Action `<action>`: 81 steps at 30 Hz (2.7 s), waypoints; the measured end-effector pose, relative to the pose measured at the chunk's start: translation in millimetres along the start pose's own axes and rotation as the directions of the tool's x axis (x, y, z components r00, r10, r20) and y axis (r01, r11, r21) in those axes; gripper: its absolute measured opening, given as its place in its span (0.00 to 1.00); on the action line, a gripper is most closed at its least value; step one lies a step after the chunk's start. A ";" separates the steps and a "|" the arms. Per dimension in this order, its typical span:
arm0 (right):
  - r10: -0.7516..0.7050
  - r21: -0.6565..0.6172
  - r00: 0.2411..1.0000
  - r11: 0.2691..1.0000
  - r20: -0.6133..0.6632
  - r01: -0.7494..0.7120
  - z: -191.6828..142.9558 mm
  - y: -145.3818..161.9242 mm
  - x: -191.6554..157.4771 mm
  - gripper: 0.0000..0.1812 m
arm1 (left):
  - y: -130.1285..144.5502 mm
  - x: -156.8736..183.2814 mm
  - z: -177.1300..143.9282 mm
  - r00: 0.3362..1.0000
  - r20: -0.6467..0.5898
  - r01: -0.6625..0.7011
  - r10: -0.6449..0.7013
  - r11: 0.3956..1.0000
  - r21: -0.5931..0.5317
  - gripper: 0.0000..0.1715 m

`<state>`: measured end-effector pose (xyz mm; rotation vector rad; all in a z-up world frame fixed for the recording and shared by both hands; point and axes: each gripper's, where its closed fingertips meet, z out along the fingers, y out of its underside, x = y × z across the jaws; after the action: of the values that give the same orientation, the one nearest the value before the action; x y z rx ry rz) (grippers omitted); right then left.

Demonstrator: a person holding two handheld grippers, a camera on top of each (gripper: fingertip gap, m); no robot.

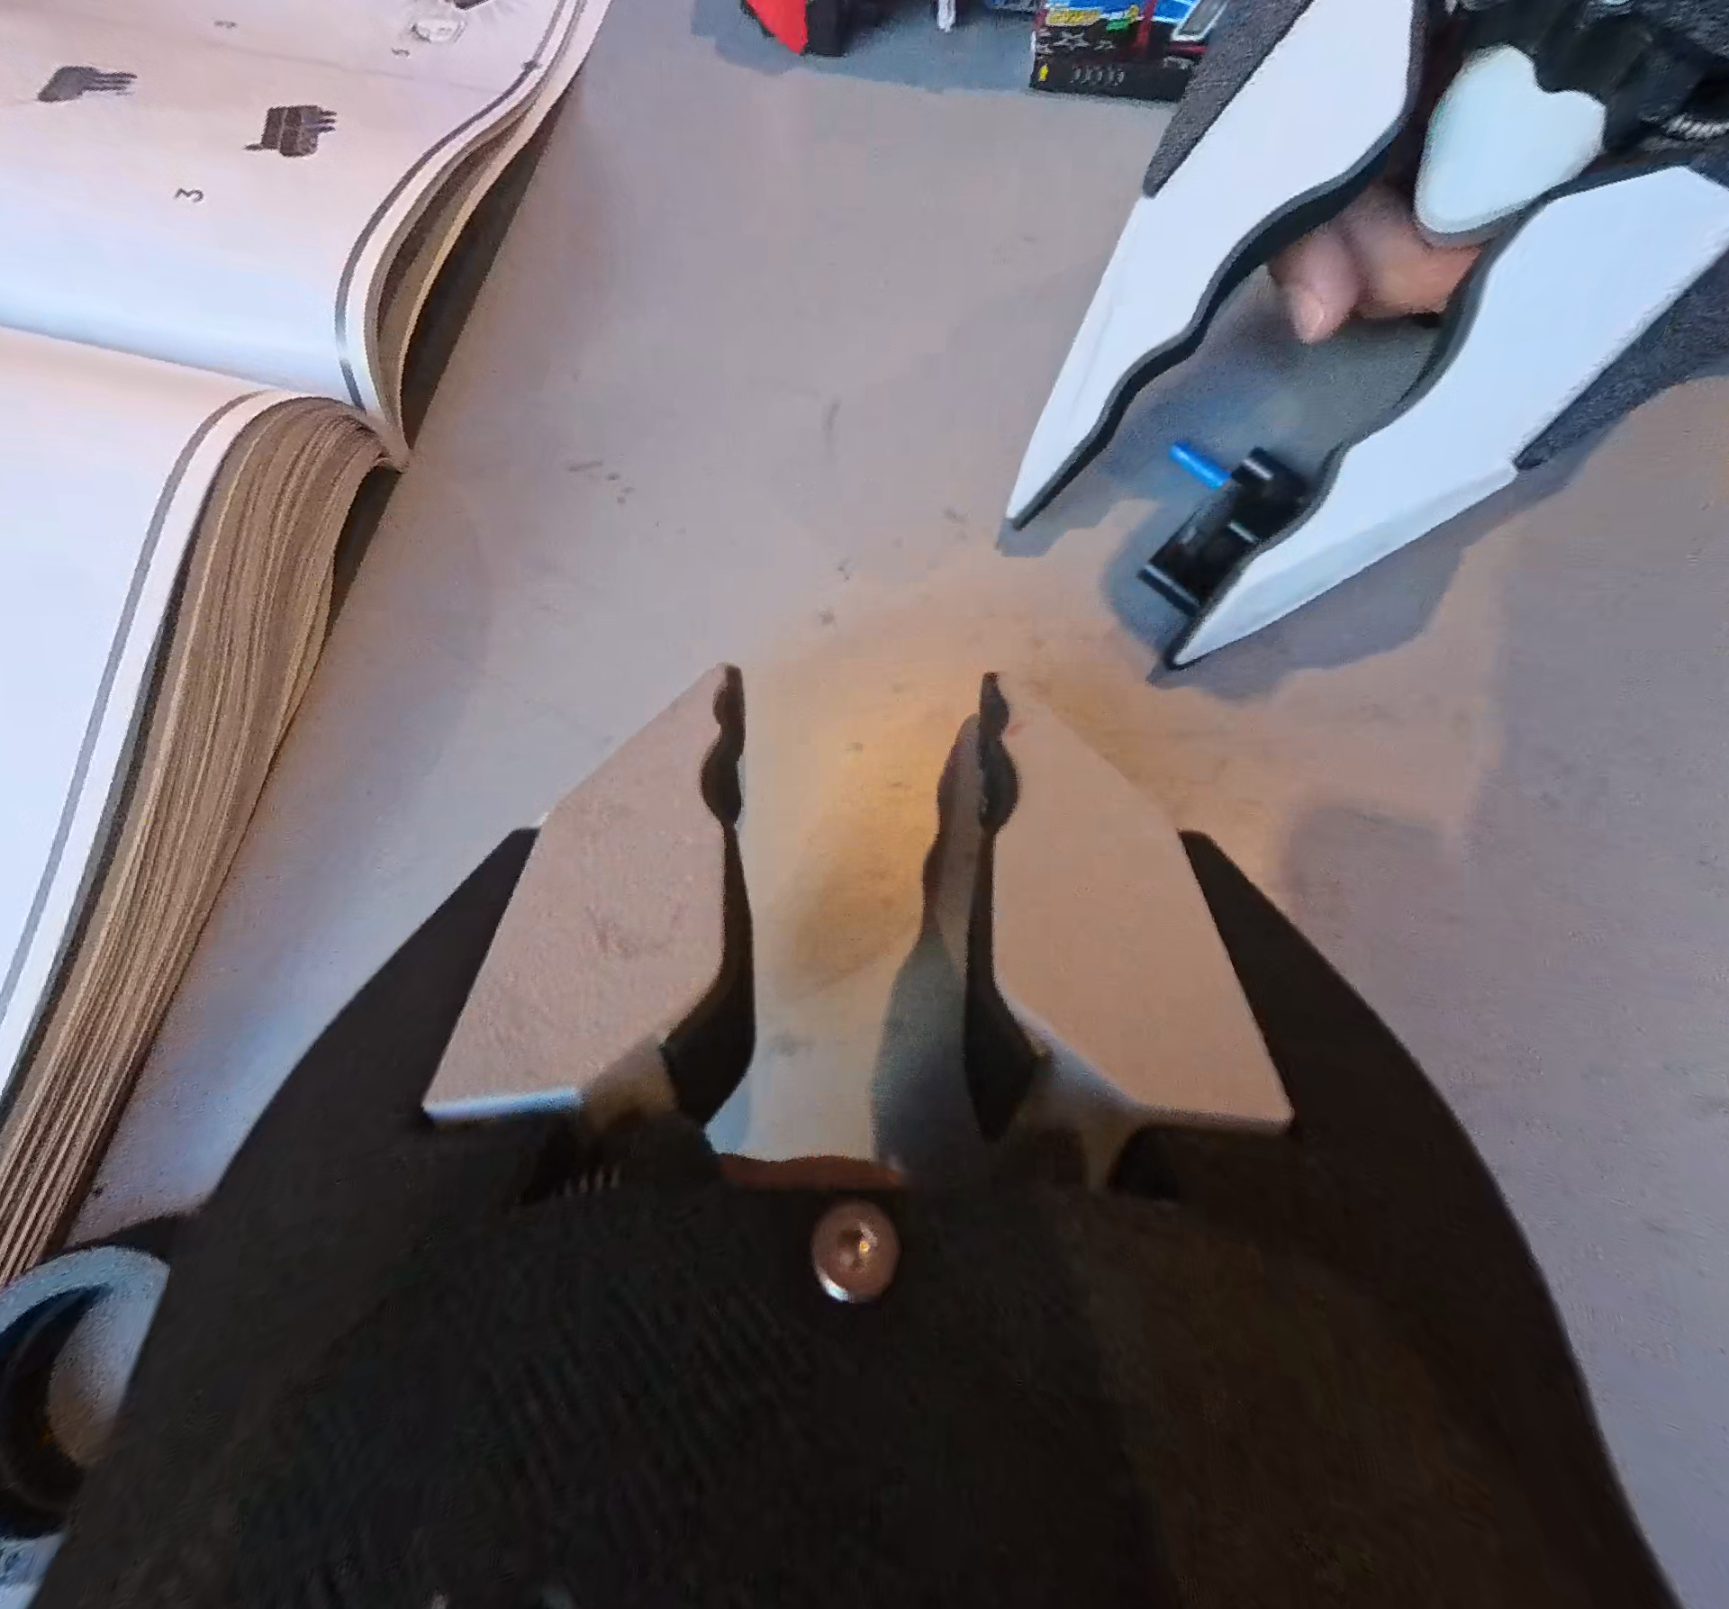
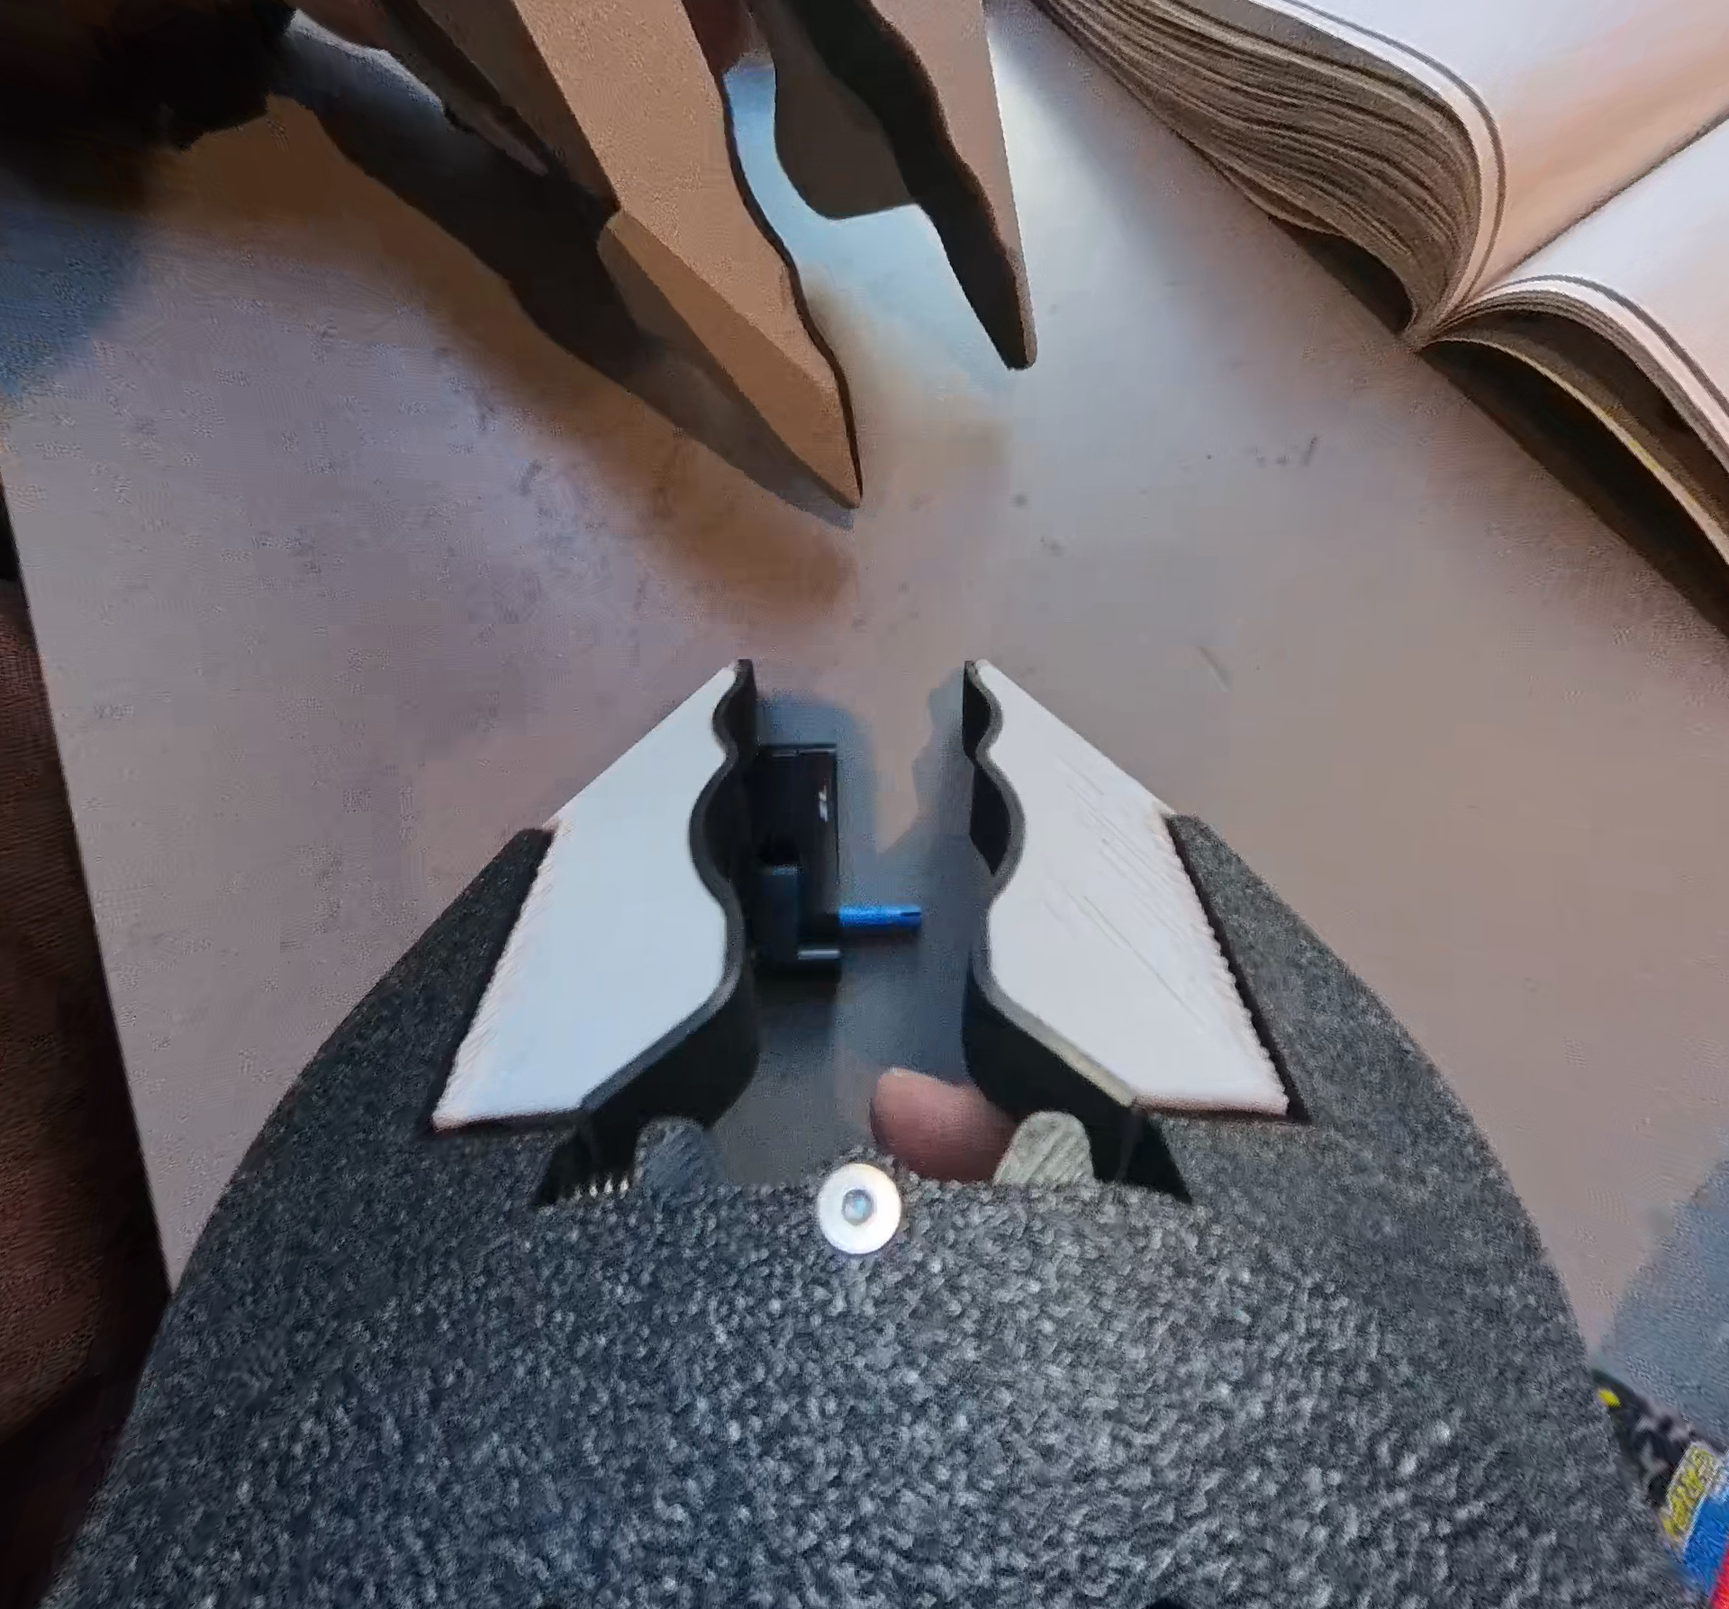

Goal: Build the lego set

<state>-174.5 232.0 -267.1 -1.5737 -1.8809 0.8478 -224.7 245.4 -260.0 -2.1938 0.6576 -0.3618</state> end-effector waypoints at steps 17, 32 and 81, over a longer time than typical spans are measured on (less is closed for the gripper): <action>-0.010 0.171 1.000 0.985 -0.018 0.013 -12.1 -25.4 6.5 0.25 | -3.5 -12.2 -3.9 0.996 0.005 0.091 -0.091 0.995 0.035 0.27; 0.013 0.340 0.997 0.940 -0.078 0.014 -35.0 -42.1 14.6 0.24 | -2.3 -20.7 -4.9 0.993 0.018 0.117 -0.118 0.992 0.035 0.27; -0.027 0.446 0.993 0.892 -0.111 0.074 -52.0 -52.8 -9.9 0.20 | -75.9 -173.4 104.2 0.972 0.231 0.129 -0.030 0.895 -0.427 0.62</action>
<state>-168.1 222.4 -193.2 -1.2479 -1.5065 1.0676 -294.5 449.2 -275.2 -2.6502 0.5661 -0.0023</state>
